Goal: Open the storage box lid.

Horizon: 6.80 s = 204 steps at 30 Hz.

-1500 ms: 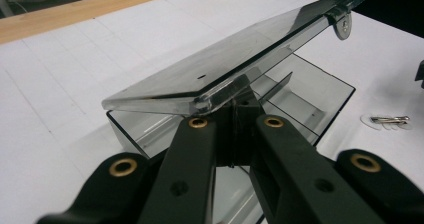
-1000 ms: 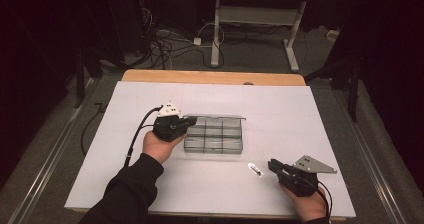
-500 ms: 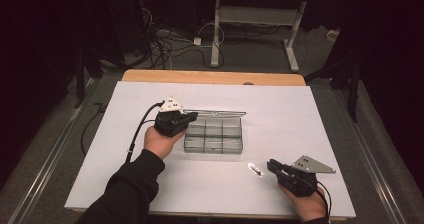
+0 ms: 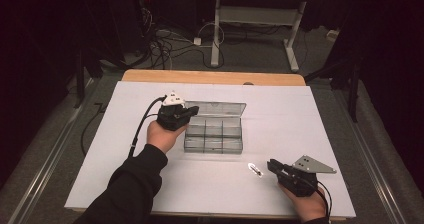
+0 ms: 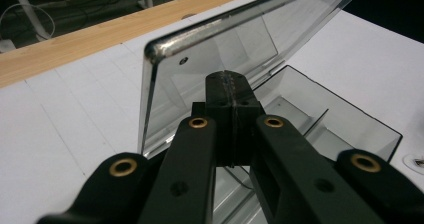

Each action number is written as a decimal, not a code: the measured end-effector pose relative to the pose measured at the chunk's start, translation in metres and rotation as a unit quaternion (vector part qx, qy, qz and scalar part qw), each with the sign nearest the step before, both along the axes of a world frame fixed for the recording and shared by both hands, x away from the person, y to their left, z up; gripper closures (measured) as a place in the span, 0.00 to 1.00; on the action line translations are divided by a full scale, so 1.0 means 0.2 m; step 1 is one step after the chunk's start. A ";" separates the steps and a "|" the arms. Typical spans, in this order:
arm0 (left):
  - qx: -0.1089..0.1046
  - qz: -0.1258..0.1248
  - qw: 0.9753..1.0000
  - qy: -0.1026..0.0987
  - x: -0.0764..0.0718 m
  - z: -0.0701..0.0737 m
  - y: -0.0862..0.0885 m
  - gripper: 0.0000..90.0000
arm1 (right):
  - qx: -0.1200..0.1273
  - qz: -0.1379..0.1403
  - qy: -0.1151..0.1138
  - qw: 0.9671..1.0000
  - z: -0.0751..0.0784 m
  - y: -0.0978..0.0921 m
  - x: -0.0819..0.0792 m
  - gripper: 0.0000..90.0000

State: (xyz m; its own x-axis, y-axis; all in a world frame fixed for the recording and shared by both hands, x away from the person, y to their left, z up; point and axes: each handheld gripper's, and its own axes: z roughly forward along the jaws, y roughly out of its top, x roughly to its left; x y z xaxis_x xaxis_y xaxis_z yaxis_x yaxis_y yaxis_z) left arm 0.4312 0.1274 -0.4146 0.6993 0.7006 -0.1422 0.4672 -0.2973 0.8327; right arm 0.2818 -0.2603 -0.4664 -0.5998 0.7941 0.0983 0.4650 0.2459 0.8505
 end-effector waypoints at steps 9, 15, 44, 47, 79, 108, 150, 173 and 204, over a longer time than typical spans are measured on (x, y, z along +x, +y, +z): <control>0.010 0.004 1.000 0.006 0.06 -0.01 -0.02 0.98 | -0.001 0.001 -0.003 1.000 0.00 0.00 0.00 0.90; 0.009 0.010 1.000 0.016 0.11 -0.04 -0.05 0.98 | 0.000 0.000 -0.005 1.000 0.01 0.00 -0.01 0.89; 0.006 0.015 1.000 0.017 -0.09 -0.13 0.17 0.91 | -0.005 0.004 -0.001 1.000 0.00 0.01 -0.01 0.88; 0.004 0.010 1.000 0.014 -0.14 -0.15 0.21 0.88 | -0.005 0.003 0.000 1.000 0.00 0.01 -0.01 0.87; -0.002 -0.008 1.000 0.012 -0.53 -0.29 0.37 0.21 | -0.014 0.012 0.004 1.000 0.00 0.05 -0.01 0.78; -0.001 -0.005 1.000 0.016 -0.54 -0.31 0.37 0.00 | -0.059 0.052 0.034 0.996 -0.02 0.19 -0.01 0.66; -0.004 -0.011 1.000 0.023 -0.53 -0.32 0.38 0.00 | -0.072 0.042 0.071 0.994 -0.05 0.16 0.04 0.92; -0.001 -0.007 1.000 0.020 -0.54 -0.32 0.37 0.00 | -0.095 0.049 0.065 0.992 -0.06 0.18 0.05 0.90; -0.006 -0.032 0.999 0.014 -0.54 -0.31 0.37 0.00 | -0.127 0.051 0.044 0.990 -0.06 0.20 0.03 0.93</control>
State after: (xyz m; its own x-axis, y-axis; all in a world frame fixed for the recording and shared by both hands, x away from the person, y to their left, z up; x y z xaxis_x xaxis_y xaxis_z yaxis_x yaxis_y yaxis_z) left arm 0.3231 0.2016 -0.4769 0.7380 0.6528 -0.1707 0.4715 -0.3179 0.8226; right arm 0.2887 -0.2194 -0.4786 -0.6756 0.7361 -0.0409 0.4970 0.4957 0.7122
